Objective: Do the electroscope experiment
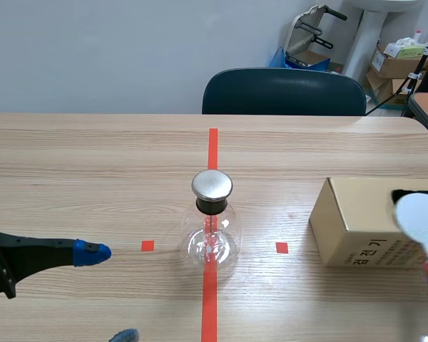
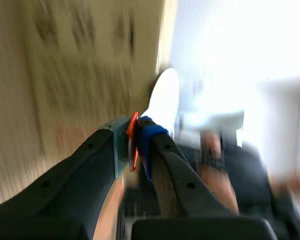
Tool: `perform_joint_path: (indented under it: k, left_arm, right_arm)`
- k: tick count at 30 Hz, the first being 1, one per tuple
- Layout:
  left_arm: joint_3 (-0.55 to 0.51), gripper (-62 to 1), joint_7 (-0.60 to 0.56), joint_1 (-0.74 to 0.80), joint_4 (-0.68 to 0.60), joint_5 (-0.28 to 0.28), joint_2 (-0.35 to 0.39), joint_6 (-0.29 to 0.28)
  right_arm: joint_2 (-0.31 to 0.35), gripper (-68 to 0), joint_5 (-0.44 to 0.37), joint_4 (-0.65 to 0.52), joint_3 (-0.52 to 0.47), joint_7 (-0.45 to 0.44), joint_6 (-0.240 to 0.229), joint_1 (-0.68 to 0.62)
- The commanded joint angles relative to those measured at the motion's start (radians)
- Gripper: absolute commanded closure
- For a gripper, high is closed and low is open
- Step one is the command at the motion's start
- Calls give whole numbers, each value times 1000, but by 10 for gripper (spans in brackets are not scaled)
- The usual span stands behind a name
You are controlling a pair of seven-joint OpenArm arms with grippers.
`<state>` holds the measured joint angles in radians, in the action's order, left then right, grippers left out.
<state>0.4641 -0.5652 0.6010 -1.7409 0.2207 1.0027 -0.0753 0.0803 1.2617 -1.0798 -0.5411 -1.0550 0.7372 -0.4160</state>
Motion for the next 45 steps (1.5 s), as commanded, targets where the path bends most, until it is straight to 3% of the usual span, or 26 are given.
perform_joint_path:
  k: [1, 3, 7, 9, 11, 15, 17, 19, 23, 25, 27, 32, 34, 36, 39, 41, 43, 45]
  left_arm:
    - [1, -467, -13, 3, -19, 7, -5, -1]
    - [1, -467, -13, 3, -19, 7, -5, -1]
    - [1, -467, -13, 3, -19, 7, -5, -1]
    - [1, -467, -13, 3, -19, 7, -5, -1]
    - [1, -467, -13, 3, -19, 7, -5, -1]
    - [1, -467, -13, 3, -19, 7, -5, -1]
    - [1, -467, -13, 3, -19, 7, -5, -1]
    - [1, -467, -13, 3, -19, 7, -5, -1]
    - [1, -467, -13, 3, -19, 7, -5, -1]
    - [1, -467, -13, 3, -19, 7, -5, -1]
    - [1, -467, -13, 3, -19, 7, -5, -1]
    - [1, -467, -13, 3, -19, 7, -5, -1]
    - [1, -467, -13, 3, -19, 7, -5, -1]
    - [1, -467, -13, 3, -19, 7, -5, -1]
    - [1, -467, -13, 3, -19, 7, -5, -1]
    - [1, -467, -13, 3, -19, 7, -5, -1]
    - [1, -467, -13, 3, -19, 7, -5, -1]
    - [1, -467, -13, 3, -19, 7, -5, -1]
  right_arm:
    - [16, -17, -5, -14, -2, -29, 46, -3]
    - [16, -17, -12, -14, -3, -2, 46, -3]
    - [8, -17, -14, -14, -4, 313, 46, -3]
    - [12, -17, -10, -14, -4, 376, 46, -3]
    - [16, -17, 4, -14, -3, 328, 46, -2]
    - [20, -17, 10, -14, -3, 62, 46, -3]
    - [23, -17, 9, -14, -4, -7, 46, -3]
    - [22, -17, -1, -14, -4, 25, 46, -3]
    - [5, -17, -8, -14, -4, 302, 46, -3]
    - [5, -17, -8, -14, -4, 358, 46, -3]
    - [6, -17, -3, -14, -4, 318, 46, -2]
    - [14, -17, 3, -14, -4, -5, 46, -3]
    - [14, -17, 3, -14, -11, -41, 46, -3]
    - [11, -17, -6, -14, -11, 21, 46, -3]
    - [-1, -17, -8, -14, -11, 248, 46, -2]
    - [-2, -17, -8, -14, -11, 338, 46, 0]
    - [-2, -17, -5, -14, -11, 336, 46, 0]
    - [-2, -17, 8, -14, -9, 254, 46, 0]
